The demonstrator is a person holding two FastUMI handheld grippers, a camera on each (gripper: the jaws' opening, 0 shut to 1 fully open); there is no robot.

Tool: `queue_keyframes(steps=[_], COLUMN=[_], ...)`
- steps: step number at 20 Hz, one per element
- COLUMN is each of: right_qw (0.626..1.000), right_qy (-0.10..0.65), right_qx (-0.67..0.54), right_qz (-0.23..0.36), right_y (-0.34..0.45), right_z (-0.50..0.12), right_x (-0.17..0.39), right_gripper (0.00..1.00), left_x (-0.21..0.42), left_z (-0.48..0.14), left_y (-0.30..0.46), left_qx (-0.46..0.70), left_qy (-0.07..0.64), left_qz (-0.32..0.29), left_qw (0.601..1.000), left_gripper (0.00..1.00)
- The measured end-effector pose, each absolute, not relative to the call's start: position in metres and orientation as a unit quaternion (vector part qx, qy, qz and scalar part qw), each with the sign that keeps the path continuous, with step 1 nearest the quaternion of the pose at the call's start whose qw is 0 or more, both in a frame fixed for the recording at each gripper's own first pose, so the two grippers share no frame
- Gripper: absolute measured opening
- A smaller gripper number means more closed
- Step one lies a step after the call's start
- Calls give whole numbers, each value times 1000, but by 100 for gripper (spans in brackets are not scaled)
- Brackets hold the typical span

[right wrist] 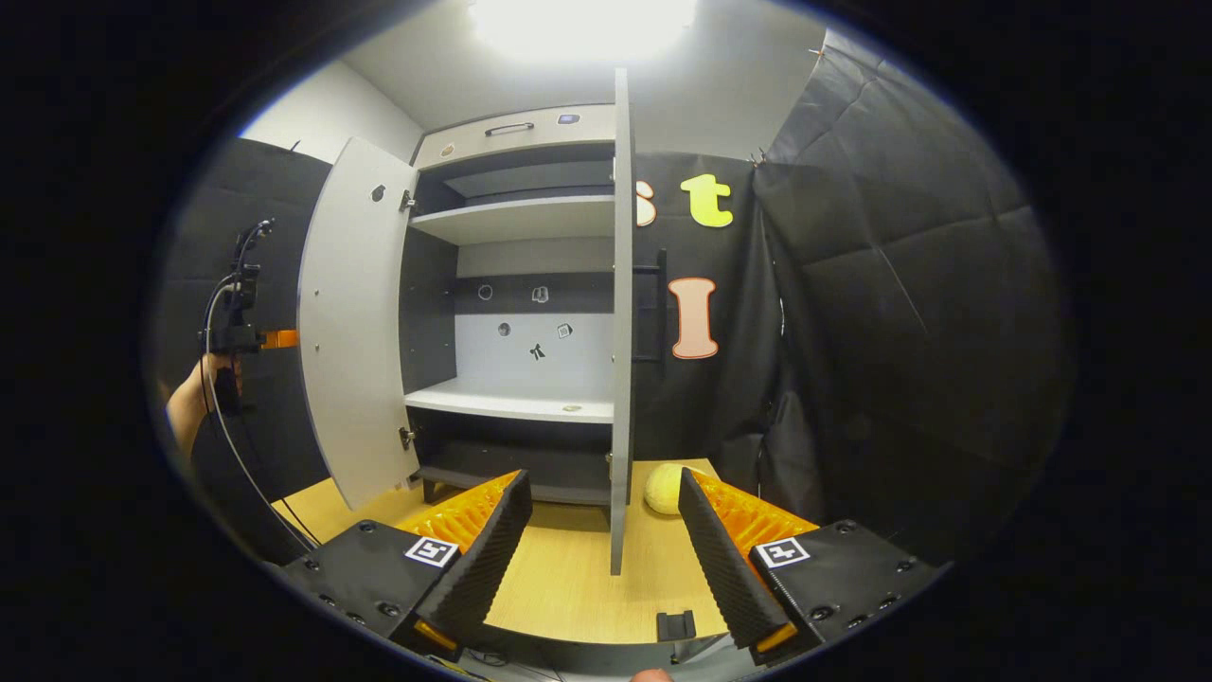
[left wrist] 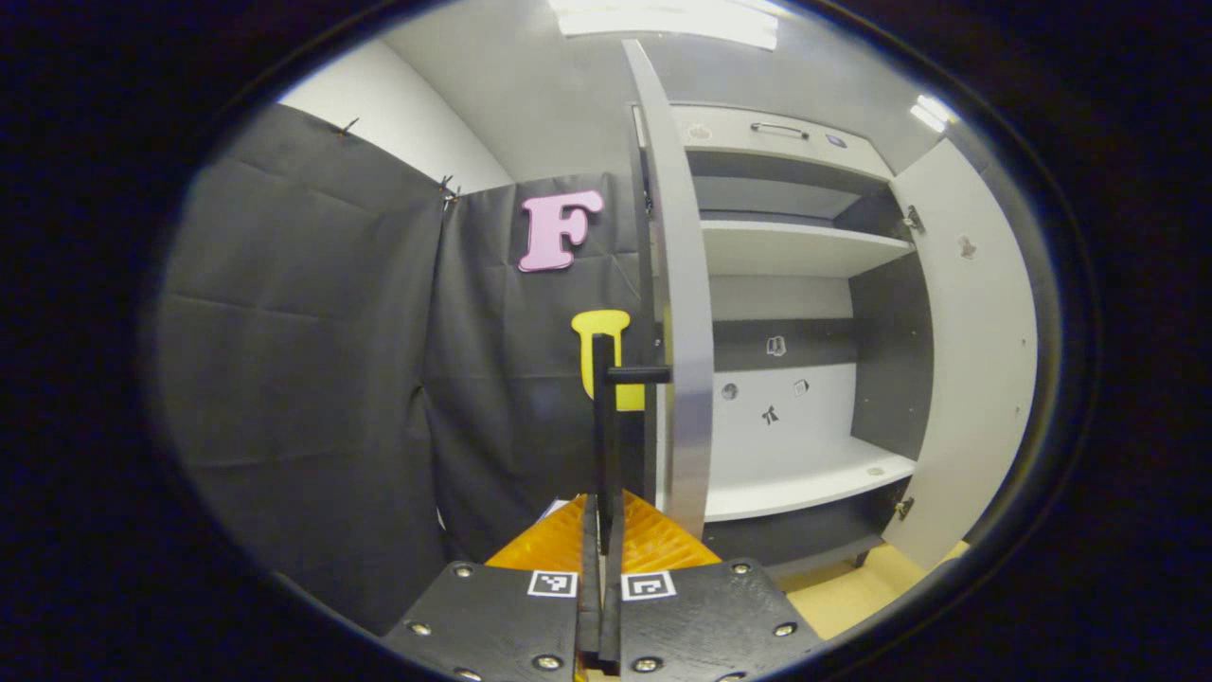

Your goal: Open the right door of the double-door shoe cabinet with the right hand, and open the left door with the left hand.

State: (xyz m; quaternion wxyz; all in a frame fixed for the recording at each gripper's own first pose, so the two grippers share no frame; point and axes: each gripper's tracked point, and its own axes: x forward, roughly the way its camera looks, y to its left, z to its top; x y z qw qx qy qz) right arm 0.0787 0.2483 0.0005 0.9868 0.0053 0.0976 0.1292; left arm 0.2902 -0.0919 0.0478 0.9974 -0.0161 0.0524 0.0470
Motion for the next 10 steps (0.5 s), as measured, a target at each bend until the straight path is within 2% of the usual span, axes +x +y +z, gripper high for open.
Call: queue_keyframes(steps=[10], right_qw=[990], right_qy=[68], right_qx=[29], right_qz=[122], right_y=[252], right_z=[24], right_x=[77], right_gripper=[98], left_x=[195], left_z=[90], left_y=[-146], left_qx=[-12], left_qy=[-31], left_qz=[24], left_qw=[999], left_gripper=[0])
